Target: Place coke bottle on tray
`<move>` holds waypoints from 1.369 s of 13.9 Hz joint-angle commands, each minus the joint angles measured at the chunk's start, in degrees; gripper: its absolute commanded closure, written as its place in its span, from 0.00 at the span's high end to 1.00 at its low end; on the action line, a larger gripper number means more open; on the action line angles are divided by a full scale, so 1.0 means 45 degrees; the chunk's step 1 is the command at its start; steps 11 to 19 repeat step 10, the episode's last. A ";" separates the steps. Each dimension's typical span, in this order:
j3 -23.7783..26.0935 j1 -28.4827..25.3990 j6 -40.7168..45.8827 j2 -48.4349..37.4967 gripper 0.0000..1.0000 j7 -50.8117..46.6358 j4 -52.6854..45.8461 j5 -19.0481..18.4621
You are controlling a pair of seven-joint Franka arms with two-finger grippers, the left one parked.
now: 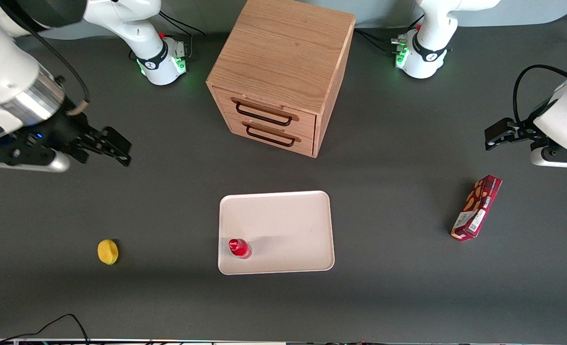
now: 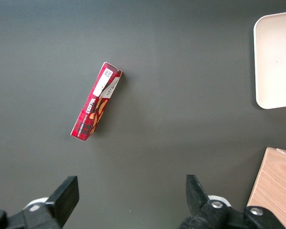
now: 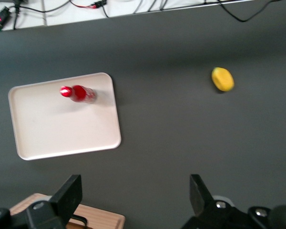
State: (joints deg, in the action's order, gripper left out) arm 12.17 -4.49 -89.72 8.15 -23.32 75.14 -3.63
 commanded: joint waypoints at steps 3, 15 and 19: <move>0.0107 0.1192 -0.0472 -0.3820 1.00 0.1355 0.4236 0.0104; -0.0030 0.2070 -0.0238 -0.3317 1.00 0.1335 0.3107 0.1255; -0.0030 0.2070 -0.0238 -0.3317 1.00 0.1335 0.3107 0.1255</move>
